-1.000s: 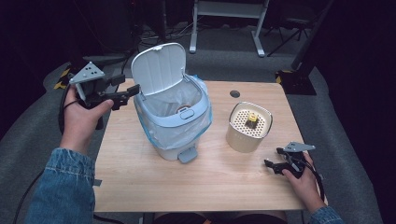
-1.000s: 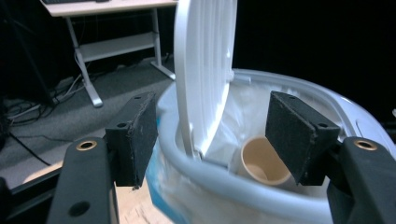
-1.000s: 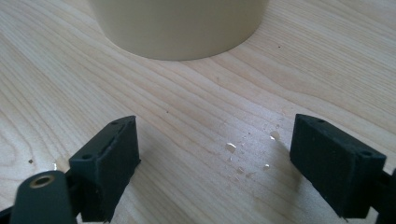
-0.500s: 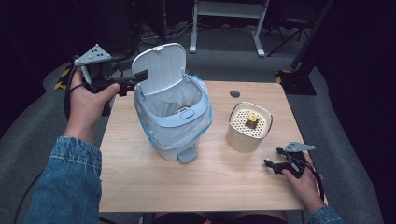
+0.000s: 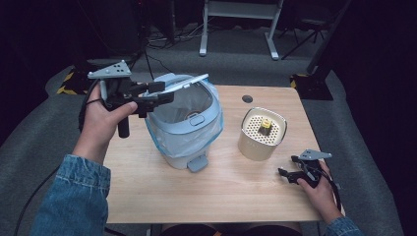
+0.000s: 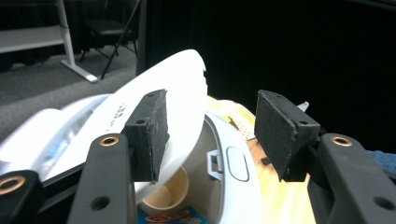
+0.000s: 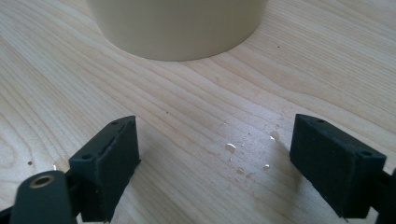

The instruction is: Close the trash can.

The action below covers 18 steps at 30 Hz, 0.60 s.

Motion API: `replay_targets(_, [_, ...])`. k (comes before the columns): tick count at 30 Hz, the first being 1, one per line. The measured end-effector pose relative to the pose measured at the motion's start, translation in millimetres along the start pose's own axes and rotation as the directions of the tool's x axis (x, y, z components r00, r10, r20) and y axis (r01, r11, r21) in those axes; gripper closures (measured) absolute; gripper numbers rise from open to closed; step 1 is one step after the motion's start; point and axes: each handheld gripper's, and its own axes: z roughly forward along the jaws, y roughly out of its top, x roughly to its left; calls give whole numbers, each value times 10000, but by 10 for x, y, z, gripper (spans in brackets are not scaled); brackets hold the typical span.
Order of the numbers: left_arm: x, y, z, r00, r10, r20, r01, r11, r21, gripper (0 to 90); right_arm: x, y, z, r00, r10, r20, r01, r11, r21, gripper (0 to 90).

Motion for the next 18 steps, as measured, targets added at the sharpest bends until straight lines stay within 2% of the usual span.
replay_targets(5, [-23,-48,152,9998,-111,170,104,9990,423,473,0,0,0,10000,-1,2,1,10000,1,158])
replay_targets(9, [-33,-57,240,9996,-237,141,230,9985,506,471,0,0,0,10000,1,1,-1,10000,-1,158])
replay_targets(11, [-36,-58,264,9996,-237,168,227,9982,557,459,0,0,0,10000,0,0,0,10000,-2,158])
replay_targets(13, [-57,-63,348,9996,-219,151,205,9957,904,460,0,0,0,10000,2,1,-2,10000,0,158])
replay_targets(18, [-81,-66,440,9999,-47,99,34,9921,1255,489,1,0,0,10000,4,0,-4,10000,-2,158])
